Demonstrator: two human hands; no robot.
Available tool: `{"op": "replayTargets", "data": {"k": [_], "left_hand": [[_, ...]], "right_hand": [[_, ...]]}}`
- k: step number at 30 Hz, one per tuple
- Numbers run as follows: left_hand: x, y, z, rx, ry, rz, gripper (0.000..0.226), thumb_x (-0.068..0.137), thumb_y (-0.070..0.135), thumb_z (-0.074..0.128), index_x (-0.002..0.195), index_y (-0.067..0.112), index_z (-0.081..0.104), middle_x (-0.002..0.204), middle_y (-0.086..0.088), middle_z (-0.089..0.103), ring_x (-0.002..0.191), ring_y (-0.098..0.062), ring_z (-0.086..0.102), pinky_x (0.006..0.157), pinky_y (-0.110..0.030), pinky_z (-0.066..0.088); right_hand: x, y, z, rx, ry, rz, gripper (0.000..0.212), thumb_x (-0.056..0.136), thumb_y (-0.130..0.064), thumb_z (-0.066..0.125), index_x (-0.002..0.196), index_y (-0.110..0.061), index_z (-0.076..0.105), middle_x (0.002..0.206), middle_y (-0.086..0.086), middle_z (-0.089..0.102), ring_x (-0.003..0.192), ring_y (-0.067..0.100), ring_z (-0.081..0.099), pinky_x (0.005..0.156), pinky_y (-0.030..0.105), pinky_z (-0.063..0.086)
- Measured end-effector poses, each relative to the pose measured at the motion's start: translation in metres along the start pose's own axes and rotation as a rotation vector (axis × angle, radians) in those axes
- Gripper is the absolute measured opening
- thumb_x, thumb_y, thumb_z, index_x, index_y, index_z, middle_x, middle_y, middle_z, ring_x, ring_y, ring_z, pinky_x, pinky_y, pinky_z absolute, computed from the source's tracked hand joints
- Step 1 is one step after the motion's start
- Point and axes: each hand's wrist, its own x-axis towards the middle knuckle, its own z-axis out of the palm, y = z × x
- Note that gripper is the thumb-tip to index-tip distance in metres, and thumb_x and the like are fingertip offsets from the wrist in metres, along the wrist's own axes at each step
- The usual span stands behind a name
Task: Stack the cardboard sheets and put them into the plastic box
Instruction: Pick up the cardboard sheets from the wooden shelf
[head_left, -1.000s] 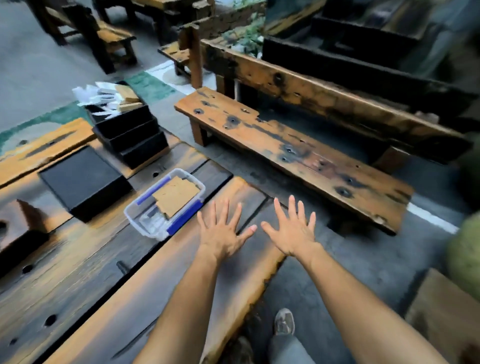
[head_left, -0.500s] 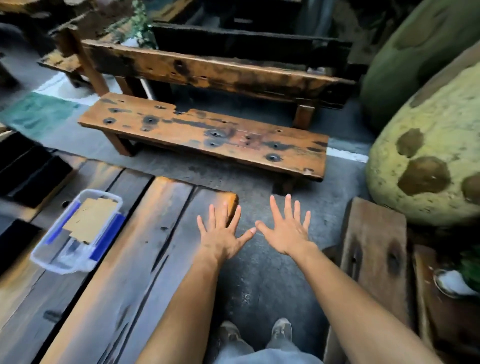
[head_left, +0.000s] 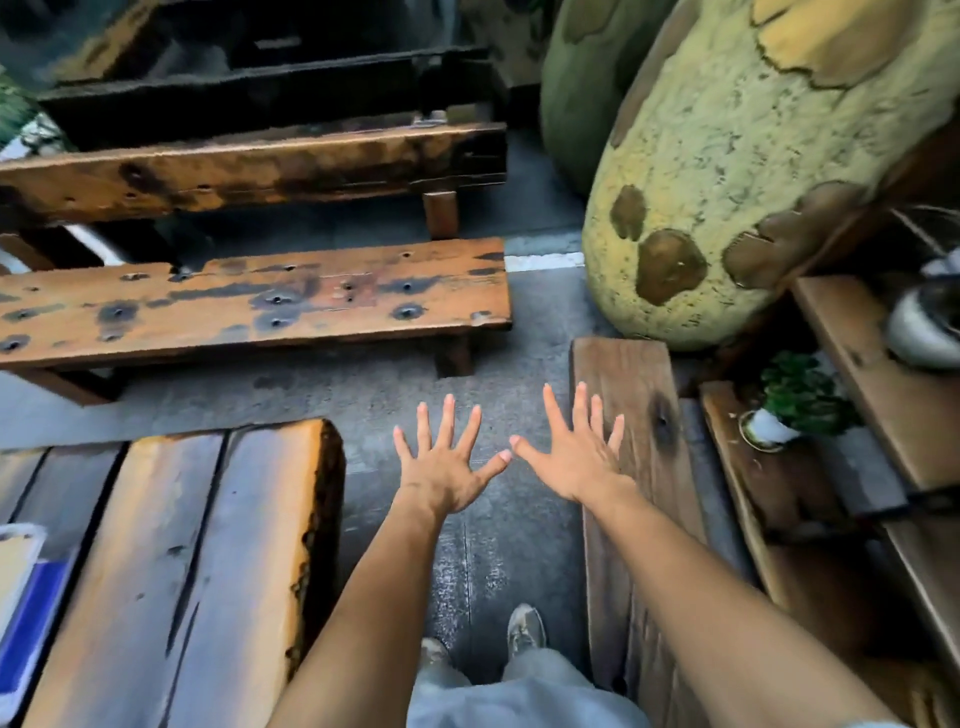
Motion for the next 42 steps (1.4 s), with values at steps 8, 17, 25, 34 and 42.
{"op": "replayTargets", "data": {"k": [8,17,25,34,42], "left_hand": [[0.036,0.084,-0.007,0.147,-0.032,0.231,0.095,0.076,0.095,-0.004,0.158,0.049,-0.017,0.166,0.008,-0.034,0.152,-0.034,-0.033,0.117,-0.07,-0.019],[0.055,0.188,-0.033,0.306,-0.079,0.629,0.101,0.071,0.095,-0.006,0.159,0.046,-0.017,0.166,0.008,-0.033,0.152,-0.035,-0.033,0.117,-0.071,-0.017],[0.042,0.27,-0.046,0.434,-0.045,0.953,0.094,0.075,0.095,-0.005,0.158,0.051,-0.014,0.166,0.01,-0.035,0.152,-0.035,-0.034,0.117,-0.07,-0.017],[-0.021,0.368,-0.061,0.463,0.048,1.251,0.087,0.082,0.091,0.001,0.158,0.052,-0.011,0.167,0.009,-0.031,0.153,-0.035,-0.031,0.117,-0.071,-0.016],[-0.084,0.481,-0.087,0.413,0.178,1.392,0.087,0.081,0.091,-0.002,0.158,0.052,-0.011,0.165,0.011,-0.034,0.153,-0.035,-0.031,0.115,-0.07,-0.02]], "right_hand": [[-0.017,0.081,-0.018,0.059,0.053,0.229,0.1,0.084,-0.088,0.03,0.16,-0.04,-0.013,0.168,0.017,-0.023,0.156,0.037,-0.016,0.12,0.061,-0.016],[-0.057,0.147,-0.041,0.157,0.19,0.599,0.101,0.082,-0.09,0.026,0.161,-0.04,-0.011,0.169,0.017,-0.02,0.156,0.038,-0.016,0.122,0.063,-0.012],[-0.124,0.177,-0.06,0.237,0.354,0.884,0.098,0.081,-0.09,0.023,0.159,-0.043,-0.014,0.17,0.015,-0.019,0.157,0.037,-0.015,0.123,0.061,-0.01],[-0.217,0.219,-0.093,0.199,0.498,1.144,0.099,0.079,-0.092,0.017,0.159,-0.044,-0.013,0.17,0.013,-0.019,0.156,0.038,-0.016,0.122,0.062,-0.012],[-0.292,0.291,-0.167,0.103,0.642,1.221,0.096,0.082,-0.091,0.015,0.159,-0.043,-0.016,0.169,0.012,-0.022,0.155,0.04,-0.019,0.12,0.062,-0.013]]}}
